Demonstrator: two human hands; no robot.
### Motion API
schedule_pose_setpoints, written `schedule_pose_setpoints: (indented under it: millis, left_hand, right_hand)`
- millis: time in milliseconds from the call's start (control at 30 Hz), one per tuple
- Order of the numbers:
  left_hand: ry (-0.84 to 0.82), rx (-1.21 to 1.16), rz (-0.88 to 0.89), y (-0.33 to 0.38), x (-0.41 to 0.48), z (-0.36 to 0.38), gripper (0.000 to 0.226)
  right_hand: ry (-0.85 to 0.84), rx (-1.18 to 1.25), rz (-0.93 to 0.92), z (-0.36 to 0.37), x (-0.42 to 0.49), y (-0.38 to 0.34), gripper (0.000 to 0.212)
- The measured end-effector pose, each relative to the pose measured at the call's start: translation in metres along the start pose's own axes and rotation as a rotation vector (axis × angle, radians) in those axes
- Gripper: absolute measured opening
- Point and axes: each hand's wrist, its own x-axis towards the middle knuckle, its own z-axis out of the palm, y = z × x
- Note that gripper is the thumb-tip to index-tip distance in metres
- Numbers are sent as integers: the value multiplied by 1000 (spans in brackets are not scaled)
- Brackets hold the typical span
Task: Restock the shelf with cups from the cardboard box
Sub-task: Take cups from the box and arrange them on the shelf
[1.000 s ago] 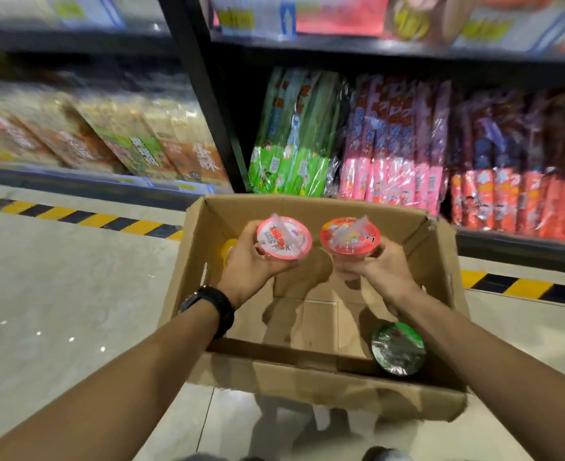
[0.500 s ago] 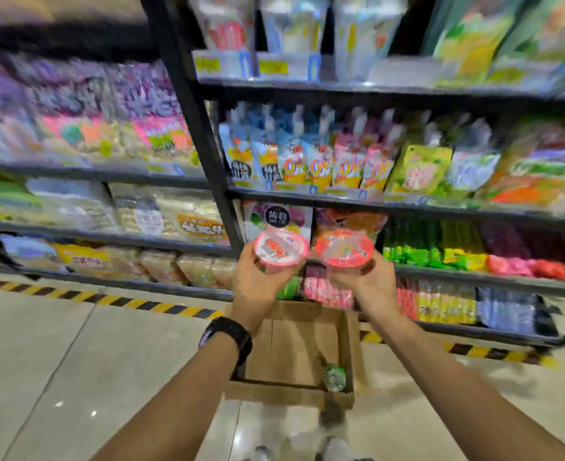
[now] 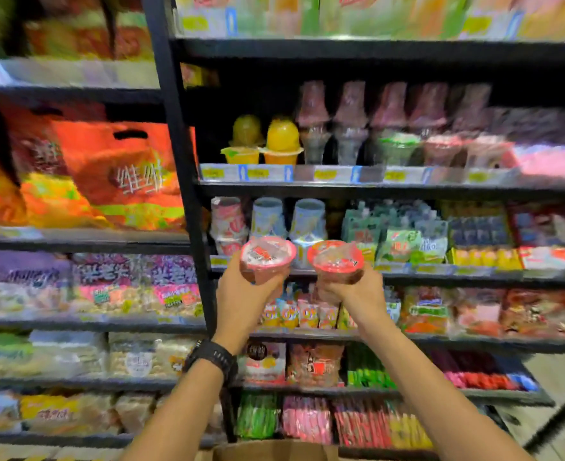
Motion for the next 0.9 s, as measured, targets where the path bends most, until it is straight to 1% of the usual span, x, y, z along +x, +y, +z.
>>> schedule_pose_setpoints:
  millis: [67,133,233,333,433,467,500,567,600,633,733,833,900]
  left_hand:
    - [-12,-18,47,27,17,1,64]
    - [-52,-59,89,53,36,6,60]
    - [-107,-116,118,87,67,19,70]
    - [-106,-113,144,113,101,39,80]
    - [-76,-103,156,132,136,63,73]
    - [-50,-97,161,137,148,71,72]
    - [-19,-81,165,140,160,80,77]
    - [42,-24,180,146,180,94,98]
    - [52,1,192,148,190,100,104]
    - [56,26,200,149,200,105,104]
    - [66,121,205,150,223,116,89]
    - [96,307,225,147,241,123,87]
    - [96,404,214,146,247,126,87]
  right_hand:
    - [7,6,-42,-3,10,-28,39]
    - [41,10,-91,-10,21,-56,43]
    - [102,36,-143,-23,43,-92,50]
    - [147,24,-162,-33,76,-117,47]
    - [181,14,-208,-40,117,-137,45]
    - [201,12,-234,-41,131,-142,49]
    - [216,3,-254,-41,143,-145,57]
    - [219,-27,-289,-42,166,-149,86]
    - [208,-52,-305,-42,178,-149,99]
    - [191,-88,-336,-43,189,-149,104]
    - [167,-211,-419,-42,221,-150,96]
    - [157,-324,-448,-37,244,-148,95]
    - [138,-402,-442,-35,252,-145,90]
